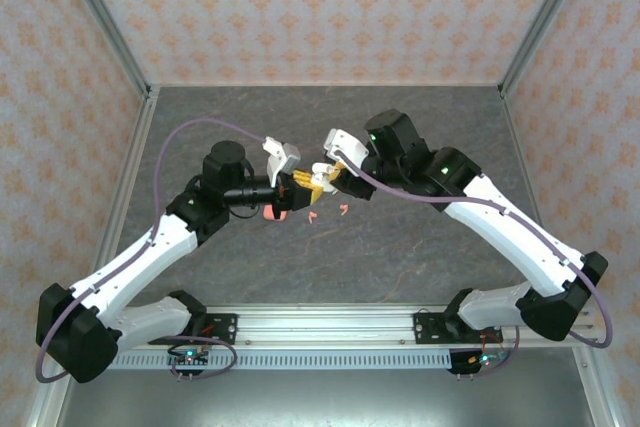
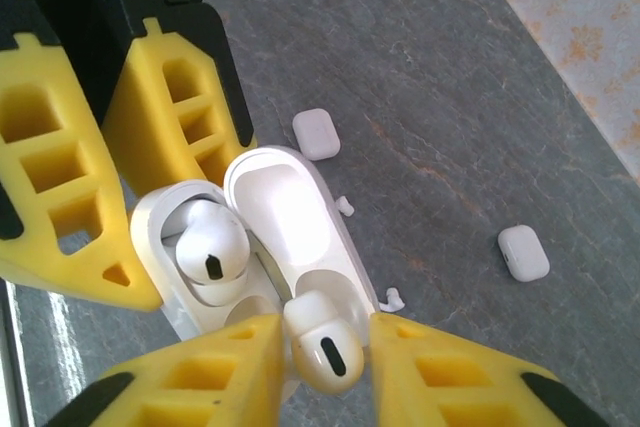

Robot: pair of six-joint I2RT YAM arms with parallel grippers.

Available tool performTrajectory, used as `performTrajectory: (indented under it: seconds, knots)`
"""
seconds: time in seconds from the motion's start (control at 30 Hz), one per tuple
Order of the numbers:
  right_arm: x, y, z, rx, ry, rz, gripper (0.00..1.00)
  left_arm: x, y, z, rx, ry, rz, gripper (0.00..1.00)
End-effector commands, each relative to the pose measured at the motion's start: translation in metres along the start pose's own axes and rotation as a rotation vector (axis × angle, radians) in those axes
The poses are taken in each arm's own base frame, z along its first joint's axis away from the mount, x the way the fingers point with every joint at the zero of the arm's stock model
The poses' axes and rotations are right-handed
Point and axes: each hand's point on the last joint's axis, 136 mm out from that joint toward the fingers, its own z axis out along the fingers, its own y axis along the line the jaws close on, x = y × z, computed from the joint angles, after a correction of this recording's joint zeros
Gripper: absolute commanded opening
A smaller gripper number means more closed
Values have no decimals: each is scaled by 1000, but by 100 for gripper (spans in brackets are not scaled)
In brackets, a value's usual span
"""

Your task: Insert the wireless bluetooth earbuds into the charging case

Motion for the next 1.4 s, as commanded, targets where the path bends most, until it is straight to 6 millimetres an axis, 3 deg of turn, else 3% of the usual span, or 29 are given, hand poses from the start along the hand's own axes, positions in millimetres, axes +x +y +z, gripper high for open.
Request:
performTrajectory:
  seconds: [0.0, 0.43, 0.73, 1.0, 1.37]
  knots:
    - [-11, 9, -13, -57, -31, 32, 34, -21, -4, -5, -15, -79, 97, 0]
    - [-48, -30, -60, -65, -251, 314, 59, -26, 2, -2, -85, -115, 161, 0]
    - [-37, -68, -60, -51, -275, 710, 65, -40, 14, 2, -224, -160, 282, 0]
    - [-37, -82, -62, -23, -269, 968, 66, -54, 31, 4, -398, -194, 397, 0]
    - [-34, -79, -41, -45, -224, 1029, 63, -72, 25, 20, -390, -223, 457, 0]
